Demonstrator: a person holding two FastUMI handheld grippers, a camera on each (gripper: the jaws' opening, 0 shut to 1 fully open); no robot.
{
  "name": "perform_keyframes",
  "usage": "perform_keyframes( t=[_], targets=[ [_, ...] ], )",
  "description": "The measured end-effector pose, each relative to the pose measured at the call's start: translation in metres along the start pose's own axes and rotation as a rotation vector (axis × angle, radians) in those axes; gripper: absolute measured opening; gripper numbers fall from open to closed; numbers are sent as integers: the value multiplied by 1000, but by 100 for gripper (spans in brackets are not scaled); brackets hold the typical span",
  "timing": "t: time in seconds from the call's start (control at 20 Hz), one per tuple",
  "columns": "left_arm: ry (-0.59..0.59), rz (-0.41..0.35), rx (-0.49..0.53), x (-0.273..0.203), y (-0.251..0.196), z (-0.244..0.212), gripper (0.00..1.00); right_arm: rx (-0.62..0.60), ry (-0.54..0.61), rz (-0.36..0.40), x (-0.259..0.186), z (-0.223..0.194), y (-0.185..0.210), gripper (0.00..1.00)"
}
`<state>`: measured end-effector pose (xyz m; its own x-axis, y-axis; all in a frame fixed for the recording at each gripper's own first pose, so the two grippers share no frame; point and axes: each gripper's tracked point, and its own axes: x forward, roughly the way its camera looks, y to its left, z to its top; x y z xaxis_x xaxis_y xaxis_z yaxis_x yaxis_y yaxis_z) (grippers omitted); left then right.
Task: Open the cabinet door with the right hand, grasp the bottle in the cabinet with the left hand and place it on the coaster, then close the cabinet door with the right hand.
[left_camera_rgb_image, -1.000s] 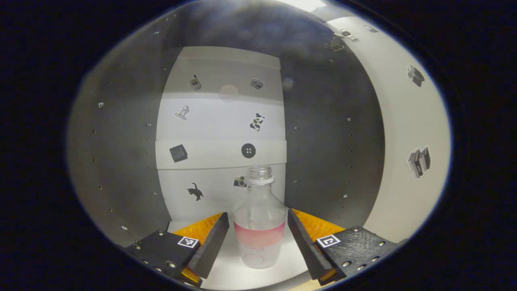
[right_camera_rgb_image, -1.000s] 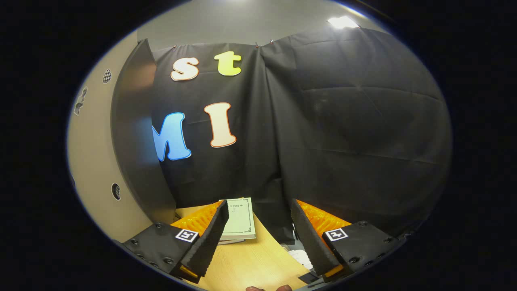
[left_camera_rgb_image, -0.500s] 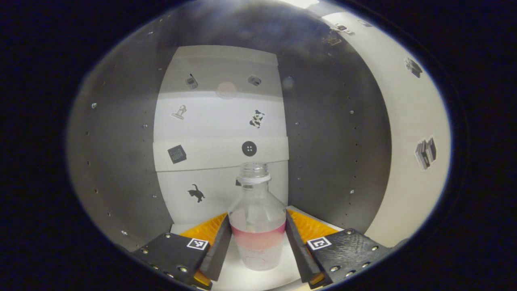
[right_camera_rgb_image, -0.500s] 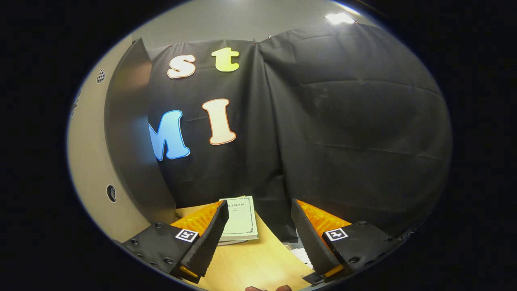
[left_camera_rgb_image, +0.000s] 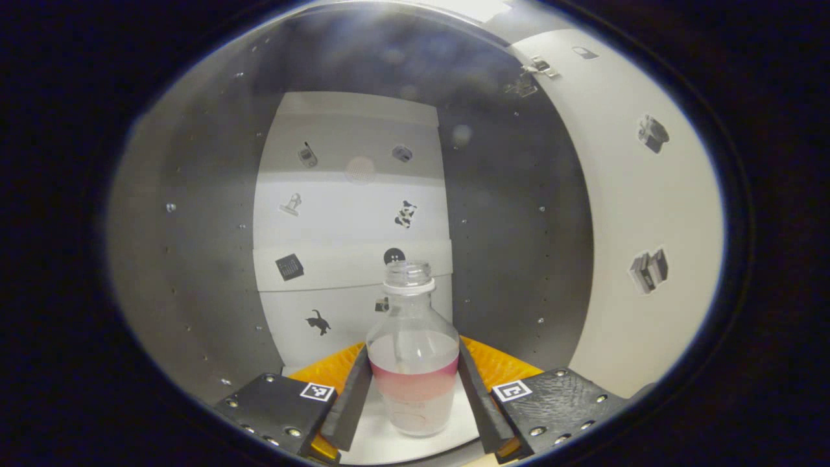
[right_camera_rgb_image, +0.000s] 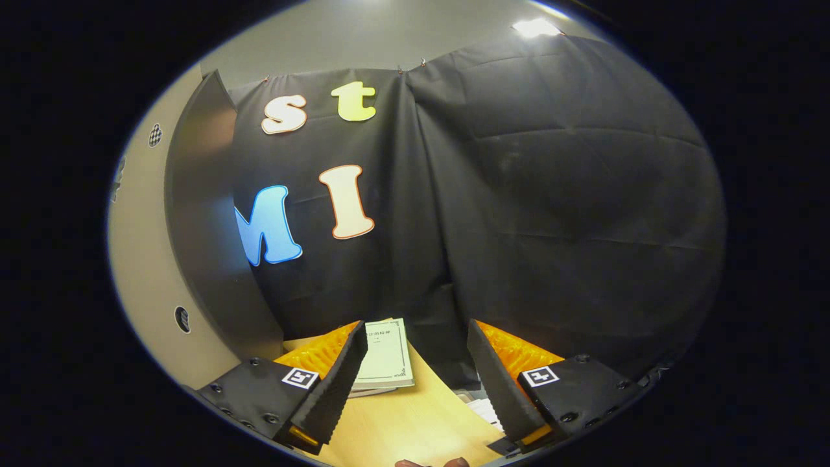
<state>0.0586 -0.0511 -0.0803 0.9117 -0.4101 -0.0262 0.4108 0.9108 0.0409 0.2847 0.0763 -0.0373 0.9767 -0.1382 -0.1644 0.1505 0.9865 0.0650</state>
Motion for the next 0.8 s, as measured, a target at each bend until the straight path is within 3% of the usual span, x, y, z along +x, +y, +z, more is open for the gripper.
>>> perform_keyframes(
  t=[0.25, 0.5, 0.65, 0.8],
  targets=[
    [-55, 29, 54, -53, 7, 24, 72, 0, -21, 1, -27, 1, 1, 98],
    [-83, 19, 40, -120, 18, 25, 73, 28, -34, 18, -61, -3, 13, 98],
    [-60, 42, 46, -165, 37, 2, 72, 27, -30, 17, -84, -9, 15, 98],
    [-14, 98, 27, -211, 64, -26, 72, 62, -44, 75, -109, -1, 35, 98]
  ],
)
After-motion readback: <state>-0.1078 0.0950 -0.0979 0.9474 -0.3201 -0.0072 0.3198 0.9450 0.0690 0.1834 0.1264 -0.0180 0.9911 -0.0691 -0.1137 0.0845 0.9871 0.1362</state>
